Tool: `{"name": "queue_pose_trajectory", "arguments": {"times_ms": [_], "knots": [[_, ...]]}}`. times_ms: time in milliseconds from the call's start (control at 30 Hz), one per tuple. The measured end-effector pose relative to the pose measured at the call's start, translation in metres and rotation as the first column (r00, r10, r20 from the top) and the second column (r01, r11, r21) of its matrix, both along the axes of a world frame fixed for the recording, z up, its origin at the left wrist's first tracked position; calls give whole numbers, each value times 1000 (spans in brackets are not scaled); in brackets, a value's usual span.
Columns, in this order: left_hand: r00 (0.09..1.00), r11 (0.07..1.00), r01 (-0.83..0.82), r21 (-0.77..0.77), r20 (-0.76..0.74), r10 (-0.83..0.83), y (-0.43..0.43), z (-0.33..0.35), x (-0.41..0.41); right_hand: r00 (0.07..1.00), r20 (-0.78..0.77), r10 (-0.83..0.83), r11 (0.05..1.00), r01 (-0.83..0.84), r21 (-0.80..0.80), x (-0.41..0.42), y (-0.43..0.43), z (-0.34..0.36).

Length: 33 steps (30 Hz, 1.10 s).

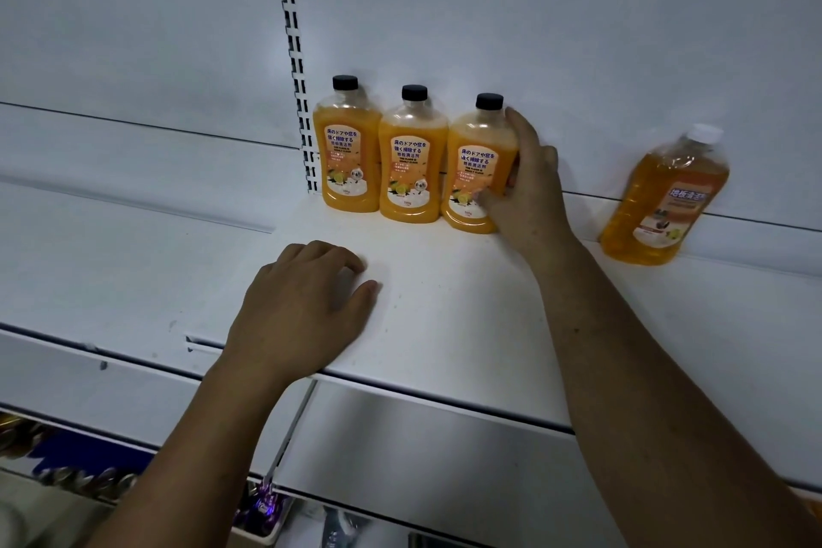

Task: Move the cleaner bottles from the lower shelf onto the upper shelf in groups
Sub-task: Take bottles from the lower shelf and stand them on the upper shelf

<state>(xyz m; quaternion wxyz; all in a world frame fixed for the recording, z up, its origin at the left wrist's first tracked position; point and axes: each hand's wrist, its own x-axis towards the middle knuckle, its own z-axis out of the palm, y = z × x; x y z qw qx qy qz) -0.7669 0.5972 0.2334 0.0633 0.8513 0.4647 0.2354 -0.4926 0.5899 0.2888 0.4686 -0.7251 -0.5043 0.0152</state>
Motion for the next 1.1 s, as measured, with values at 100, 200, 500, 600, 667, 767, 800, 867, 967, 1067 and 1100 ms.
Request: {"name": "queue_pose_trajectory", "arguments": {"times_ms": [100,200,500,600,667,767,800,867,967,1067,1100], "knots": [[1000,1000,-2,-6,-1,2,1,0,0,1000,-3,-10,1000,10,17,0,-1,-2],[1000,1000,4,-13,13,-4,0,1,0,999,-43,-25,999,27,45,0,-7,-1],[981,989,144,37,127,-147,-21,18,-3,984,161,-77,996,84,-40,-17,-106,25],[959,971,235,32,157,-237,-41,25,4,968,241,-75,993,94,-67,-28,-165,14],[941,954,296,40,160,-299,-63,27,14,954,280,-104,990,127,-66,-33,-207,1],[897,910,413,45,155,-414,-108,20,33,937,312,-159,975,198,-96,-38,-276,-19],[876,889,454,50,155,-456,-124,15,40,934,313,-173,971,215,-104,-38,-299,-25],[831,845,531,64,156,-534,-160,6,53,939,282,-197,964,238,-120,-35,-345,-36],[782,795,602,76,147,-606,-211,-6,74,936,249,-249,952,283,-114,-24,-409,-49],[755,764,642,66,119,-645,-260,-18,98,920,260,-294,937,330,-110,-8,-472,-62],[749,757,651,56,111,-653,-277,-22,107,912,266,-311,931,349,-111,-2,-494,-66]]}}
